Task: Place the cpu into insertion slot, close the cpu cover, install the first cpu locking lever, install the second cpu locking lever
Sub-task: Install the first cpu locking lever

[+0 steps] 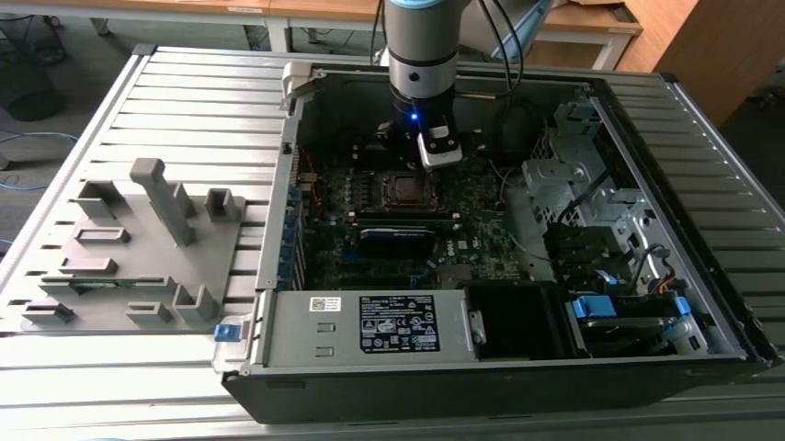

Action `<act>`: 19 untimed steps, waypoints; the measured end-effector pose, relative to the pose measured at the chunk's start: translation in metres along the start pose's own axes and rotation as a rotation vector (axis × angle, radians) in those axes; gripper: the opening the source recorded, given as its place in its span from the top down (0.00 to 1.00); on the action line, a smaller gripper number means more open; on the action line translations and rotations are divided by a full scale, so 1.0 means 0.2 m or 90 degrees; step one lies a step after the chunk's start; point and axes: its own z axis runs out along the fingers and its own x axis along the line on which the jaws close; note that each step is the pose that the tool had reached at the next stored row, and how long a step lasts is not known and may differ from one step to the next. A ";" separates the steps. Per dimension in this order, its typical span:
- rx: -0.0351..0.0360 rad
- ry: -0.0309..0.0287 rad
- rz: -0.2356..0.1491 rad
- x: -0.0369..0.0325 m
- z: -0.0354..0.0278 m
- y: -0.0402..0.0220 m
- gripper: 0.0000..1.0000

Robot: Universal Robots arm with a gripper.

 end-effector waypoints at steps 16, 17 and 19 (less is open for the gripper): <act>0.0017 -0.0006 0.000 -0.005 -0.055 0.006 0.89; 0.0021 -0.0007 0.000 -0.006 -0.061 0.007 0.89; 0.0024 -0.0009 0.000 -0.007 -0.067 0.008 0.89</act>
